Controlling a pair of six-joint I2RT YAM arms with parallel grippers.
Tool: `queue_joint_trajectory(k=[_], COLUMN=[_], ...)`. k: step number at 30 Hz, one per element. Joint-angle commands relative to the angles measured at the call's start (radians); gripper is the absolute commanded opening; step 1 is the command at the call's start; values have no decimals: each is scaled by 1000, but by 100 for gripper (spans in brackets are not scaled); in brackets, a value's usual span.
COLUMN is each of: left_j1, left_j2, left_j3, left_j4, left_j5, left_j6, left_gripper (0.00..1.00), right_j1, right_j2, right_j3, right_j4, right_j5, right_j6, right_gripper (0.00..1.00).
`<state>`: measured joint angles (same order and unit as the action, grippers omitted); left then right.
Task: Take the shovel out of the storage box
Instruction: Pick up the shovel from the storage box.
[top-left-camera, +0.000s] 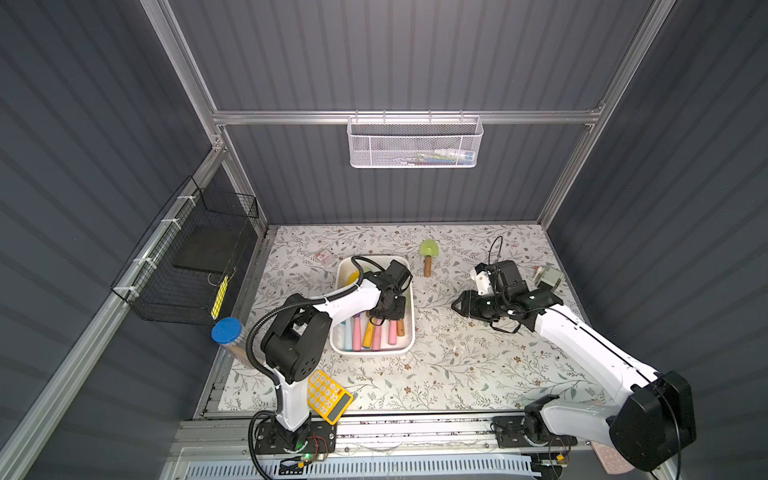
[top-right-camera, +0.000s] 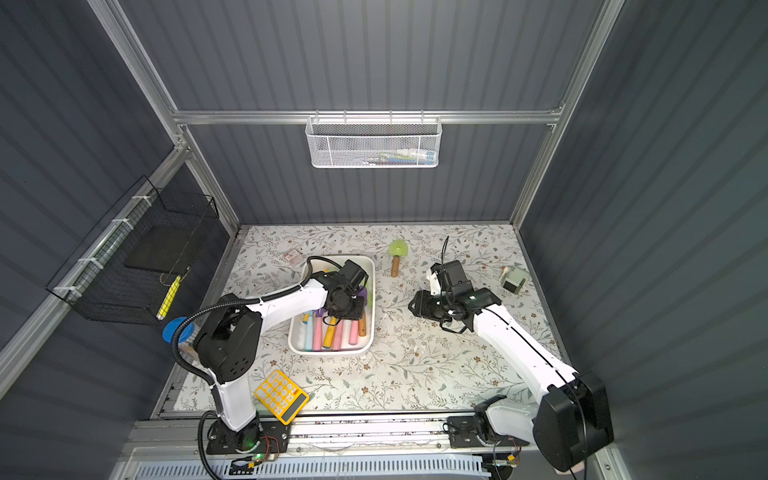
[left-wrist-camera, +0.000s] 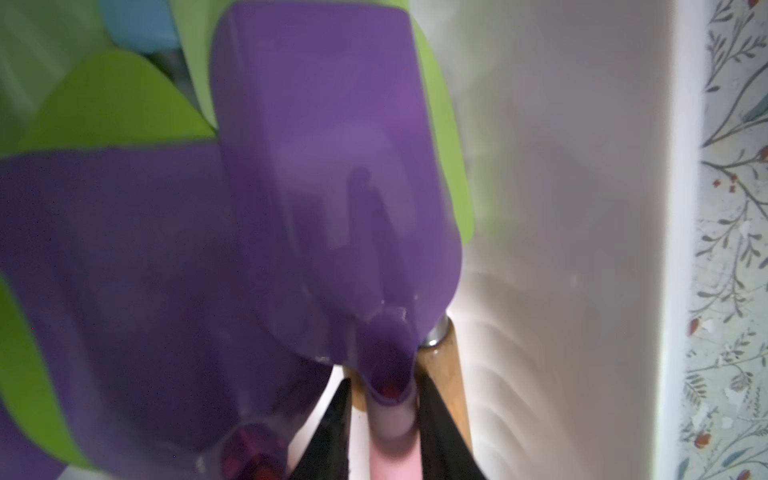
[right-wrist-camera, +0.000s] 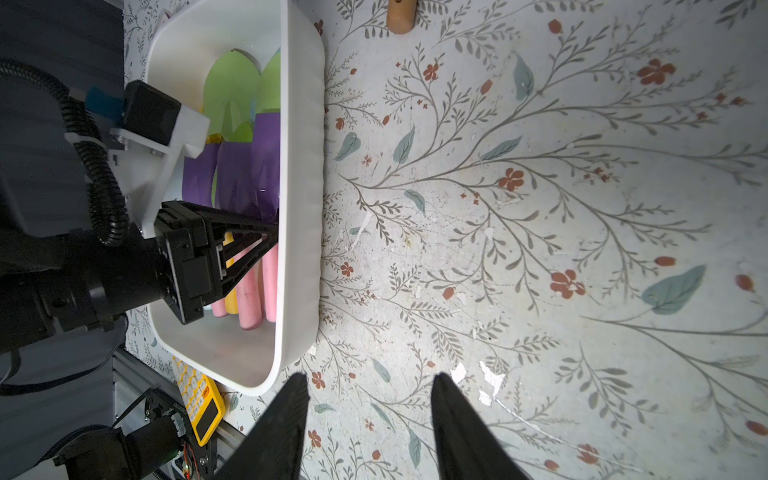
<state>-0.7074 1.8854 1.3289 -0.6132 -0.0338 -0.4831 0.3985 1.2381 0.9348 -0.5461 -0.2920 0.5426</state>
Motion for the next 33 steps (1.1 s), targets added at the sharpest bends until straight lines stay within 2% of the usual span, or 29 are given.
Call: queue_joint_trajectory(k=[1, 7, 11, 13, 19, 24, 33], left_j1=[-6, -6, -6, -5, -6, -5, -6], left_j2=[35, 84, 78, 87, 68, 33, -57], left_j3=[3, 54, 48, 55, 60, 73, 131], left_j4=[4, -75, -57, -53, -30, -37, -78], left_j5=[-3, -76, -74, -74, -60, -55, -65], left_j6=[-3, -2, 7, 10, 6, 4, -4], left_gripper=[26, 24, 29, 29, 15, 14, 3], right_j1=[0, 1, 2, 3, 13, 16, 47], right_j2=[-9, -2, 5, 8, 3, 1, -14], right_j3=[-13, -13, -11, -9, -10, -13, -20], right_j4=[1, 2, 7, 9, 6, 5, 33], right_j5=[-10, -15, -18, -21, -20, -18, -33], right_j6=[10, 11, 14, 16, 20, 20, 35], right_gripper=[51, 51, 51, 51, 51, 51, 51])
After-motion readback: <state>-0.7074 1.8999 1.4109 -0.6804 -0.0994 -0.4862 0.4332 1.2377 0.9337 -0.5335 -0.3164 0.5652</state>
